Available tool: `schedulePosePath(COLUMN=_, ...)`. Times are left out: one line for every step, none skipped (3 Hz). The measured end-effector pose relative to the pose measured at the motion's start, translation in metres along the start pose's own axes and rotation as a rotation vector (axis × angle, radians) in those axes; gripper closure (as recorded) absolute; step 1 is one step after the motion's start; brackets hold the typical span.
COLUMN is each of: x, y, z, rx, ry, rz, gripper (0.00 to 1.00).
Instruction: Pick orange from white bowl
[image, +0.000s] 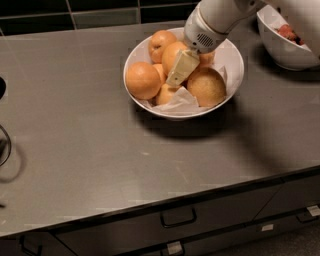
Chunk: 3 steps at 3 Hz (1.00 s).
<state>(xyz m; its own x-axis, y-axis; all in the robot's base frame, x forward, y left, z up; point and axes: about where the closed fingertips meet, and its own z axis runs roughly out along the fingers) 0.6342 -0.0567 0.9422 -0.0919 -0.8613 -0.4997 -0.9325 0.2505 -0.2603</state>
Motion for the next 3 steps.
schedulePosePath(x=-0.0004, y=0.0002, z=-0.0011, rx=0.001, ry=0.001, rz=0.0, gripper=0.3)
schedulePosePath(x=-0.0017, y=0.0016, z=0.0033, rx=0.066, ry=0.035, rz=0.021, gripper=0.49)
schedulePosePath(x=0.0004, y=0.0006, z=0.005, rx=0.074, ry=0.048, rz=0.029, gripper=0.72)
